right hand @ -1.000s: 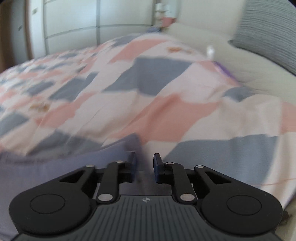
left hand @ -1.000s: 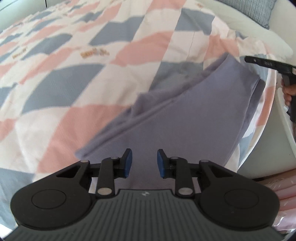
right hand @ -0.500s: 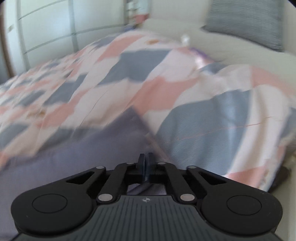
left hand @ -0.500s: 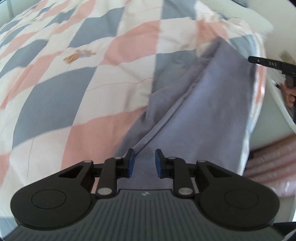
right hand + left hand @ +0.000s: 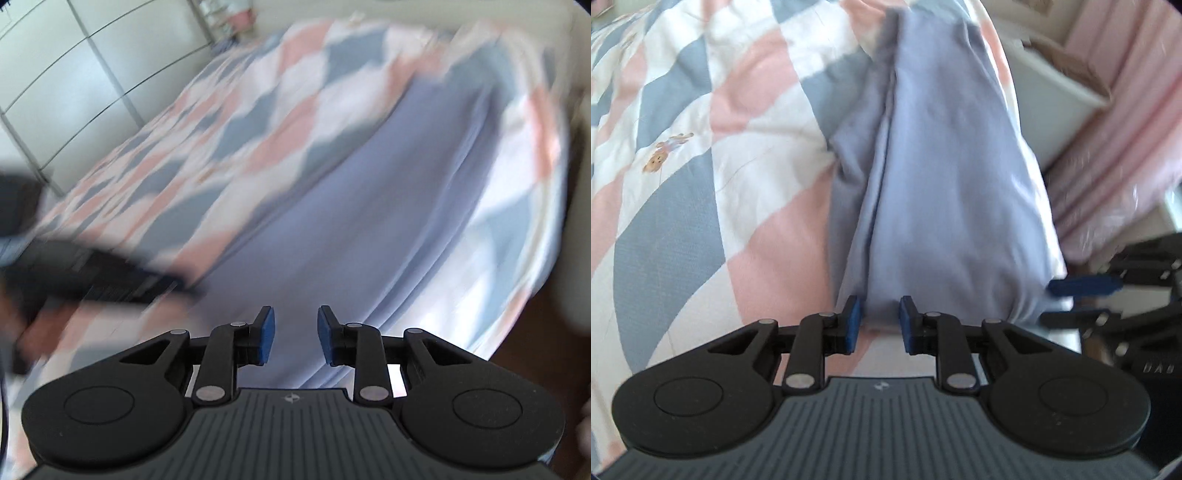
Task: Fold clothes
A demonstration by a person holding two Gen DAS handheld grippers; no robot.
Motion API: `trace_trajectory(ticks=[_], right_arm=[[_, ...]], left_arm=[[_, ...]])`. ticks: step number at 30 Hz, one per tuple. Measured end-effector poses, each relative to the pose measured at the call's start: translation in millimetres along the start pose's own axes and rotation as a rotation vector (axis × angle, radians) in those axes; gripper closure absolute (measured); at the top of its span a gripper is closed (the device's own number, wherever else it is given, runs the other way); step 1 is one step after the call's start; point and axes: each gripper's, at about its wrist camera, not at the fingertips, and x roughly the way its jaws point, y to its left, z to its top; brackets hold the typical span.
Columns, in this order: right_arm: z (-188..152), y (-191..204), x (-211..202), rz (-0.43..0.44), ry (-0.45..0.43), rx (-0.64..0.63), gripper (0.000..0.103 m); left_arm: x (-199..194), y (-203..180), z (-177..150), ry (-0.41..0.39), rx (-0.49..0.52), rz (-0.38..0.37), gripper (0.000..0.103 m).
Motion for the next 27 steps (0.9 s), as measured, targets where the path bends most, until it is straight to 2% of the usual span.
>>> trace_trajectory(ticks=[2, 3, 4, 7, 9, 11, 13, 16, 18, 21, 22, 27], right_arm=[[-14.8, 16.3, 6.1, -0.067, 0.037, -0.06, 0.074], [-18.4, 20.2, 4.0, -0.096, 0.028, -0.073, 0.074], [-20.3, 23.2, -1.5, -0.119, 0.007, -0.086, 0.074], [-32.0, 44.3, -13.5, -0.198, -0.036, -0.294, 0.064], [-47.1, 63.3, -12.4, -0.246, -0.038, -0.482, 0.064], [-65.6, 82.8, -0.5, -0.323, -0.03, -0.712, 0.064], [-82.8, 93.5, 16.3, -0.408, -0.003, -0.898, 0.064], [-100.2, 96.8, 35.7, -0.493, -0.012, -1.059, 0.064], [-107.2, 95.5, 44.2, -0.521, -0.013, -1.118, 0.071], [-112.1, 90.7, 52.1, -0.546, -0.022, -1.173, 0.083], [-111.5, 87.8, 51.7, -0.546, -0.026, -1.174, 0.091], [-102.1, 73.4, 34.3, -0.539, -0.053, -1.158, 0.095]], left_arm=[[-10.4, -1.5, -6.3, -0.015, 0.035, -0.009, 0.084], [-15.0, -3.8, -10.4, -0.021, 0.067, -0.005, 0.083], [-17.0, -10.1, -15.9, -0.024, 0.14, 0.02, 0.082], [-13.4, -37.2, -36.9, -0.031, 0.473, 0.154, 0.078], [-1.7, -58.2, -57.0, -0.047, 0.771, 0.259, 0.07], [8.1, -72.9, -76.5, -0.086, 1.023, 0.315, 0.07], [17.4, -80.7, -93.4, -0.134, 1.217, 0.348, 0.07], [35.7, -81.9, -115.0, -0.194, 1.462, 0.436, 0.071], [45.2, -75.4, -120.0, -0.197, 1.553, 0.466, 0.089], [39.4, -64.0, -117.3, -0.223, 1.585, 0.424, 0.091], [36.9, -60.7, -116.6, -0.232, 1.591, 0.407, 0.092], [34.4, -52.1, -117.7, -0.256, 1.584, 0.349, 0.093]])
